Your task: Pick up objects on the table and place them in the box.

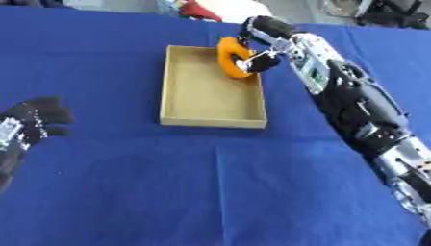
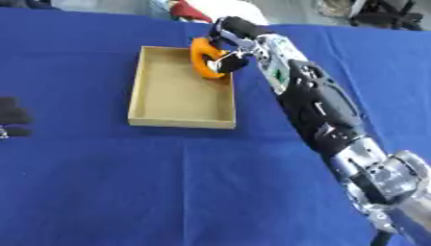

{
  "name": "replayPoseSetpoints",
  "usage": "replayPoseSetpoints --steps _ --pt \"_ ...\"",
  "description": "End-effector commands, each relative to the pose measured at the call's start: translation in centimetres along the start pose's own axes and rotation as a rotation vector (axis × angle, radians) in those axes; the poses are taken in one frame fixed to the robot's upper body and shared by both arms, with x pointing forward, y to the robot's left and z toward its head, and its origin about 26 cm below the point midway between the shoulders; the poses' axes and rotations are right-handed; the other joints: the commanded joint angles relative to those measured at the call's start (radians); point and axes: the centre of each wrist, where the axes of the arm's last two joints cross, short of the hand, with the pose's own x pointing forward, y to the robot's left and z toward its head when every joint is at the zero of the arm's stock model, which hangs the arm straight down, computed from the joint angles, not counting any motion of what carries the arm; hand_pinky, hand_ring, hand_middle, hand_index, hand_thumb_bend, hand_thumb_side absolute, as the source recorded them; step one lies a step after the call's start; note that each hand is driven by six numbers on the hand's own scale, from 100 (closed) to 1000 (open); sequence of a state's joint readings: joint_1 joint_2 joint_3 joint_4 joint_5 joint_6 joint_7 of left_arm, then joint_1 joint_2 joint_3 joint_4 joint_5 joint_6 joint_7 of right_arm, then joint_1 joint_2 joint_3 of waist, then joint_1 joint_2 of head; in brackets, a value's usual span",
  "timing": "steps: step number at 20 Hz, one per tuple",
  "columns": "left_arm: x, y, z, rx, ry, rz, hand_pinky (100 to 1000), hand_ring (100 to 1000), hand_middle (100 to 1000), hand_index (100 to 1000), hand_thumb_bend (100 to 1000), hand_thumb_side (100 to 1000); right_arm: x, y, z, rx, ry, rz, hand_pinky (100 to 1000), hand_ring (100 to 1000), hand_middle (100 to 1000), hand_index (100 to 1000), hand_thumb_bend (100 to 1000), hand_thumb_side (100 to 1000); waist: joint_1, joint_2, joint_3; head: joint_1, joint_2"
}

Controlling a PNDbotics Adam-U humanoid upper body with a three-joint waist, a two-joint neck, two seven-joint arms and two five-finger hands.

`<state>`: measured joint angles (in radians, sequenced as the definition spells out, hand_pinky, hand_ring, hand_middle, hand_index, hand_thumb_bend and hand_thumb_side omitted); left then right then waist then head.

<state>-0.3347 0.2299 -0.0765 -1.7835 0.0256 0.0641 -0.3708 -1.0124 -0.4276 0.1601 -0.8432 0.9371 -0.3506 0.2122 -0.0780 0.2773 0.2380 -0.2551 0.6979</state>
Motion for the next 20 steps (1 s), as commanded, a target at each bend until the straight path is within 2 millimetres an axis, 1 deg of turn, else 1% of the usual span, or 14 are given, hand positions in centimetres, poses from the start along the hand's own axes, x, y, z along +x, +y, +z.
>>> replayPoseSetpoints --steps 1,4,12,13,16,19,20 --pt "0.7 0.3 -0.2 -0.003 -0.022 -0.017 745 774 710 849 100 904 -0.1 -2.3 0.1 0.005 -0.014 0.102 748 754 738 915 100 326 0.006 -0.018 -0.006 0.002 -0.008" --pt "0.6 0.4 0.0 0.0 -0.016 -0.017 745 774 710 849 100 904 0.1 -3.9 0.4 0.025 -0.036 0.17 761 770 766 941 100 352 0.007 -0.021 -0.016 0.007 -0.006" --pt "0.3 0.5 0.3 0.007 0.0 -0.017 745 774 710 849 100 904 1.1 -9.2 1.8 -0.022 -0.096 0.243 776 784 781 948 100 367 0.007 -0.033 -0.037 0.014 0.001" --pt "0.2 0.5 0.4 0.008 0.002 -0.017 745 775 710 849 100 905 1.2 -9.7 2.0 -0.027 -0.104 0.248 779 786 783 947 100 387 0.008 -0.034 -0.039 0.015 0.001" --pt "0.1 0.6 0.6 0.016 0.008 -0.019 745 775 710 849 100 906 1.8 -10.9 2.7 -0.034 -0.141 0.265 779 787 784 947 100 370 0.009 -0.037 -0.048 0.021 0.003" --pt "0.0 0.7 0.7 0.026 0.015 -0.019 745 775 710 849 100 909 2.6 -11.6 3.6 -0.042 -0.211 0.262 770 778 776 945 100 334 0.011 -0.038 -0.061 0.029 0.002" --pt "-0.1 0.7 0.8 0.03 0.017 -0.019 745 775 710 849 100 908 2.9 -11.8 3.9 -0.045 -0.239 0.255 767 775 774 945 100 353 0.011 -0.038 -0.065 0.031 0.001"
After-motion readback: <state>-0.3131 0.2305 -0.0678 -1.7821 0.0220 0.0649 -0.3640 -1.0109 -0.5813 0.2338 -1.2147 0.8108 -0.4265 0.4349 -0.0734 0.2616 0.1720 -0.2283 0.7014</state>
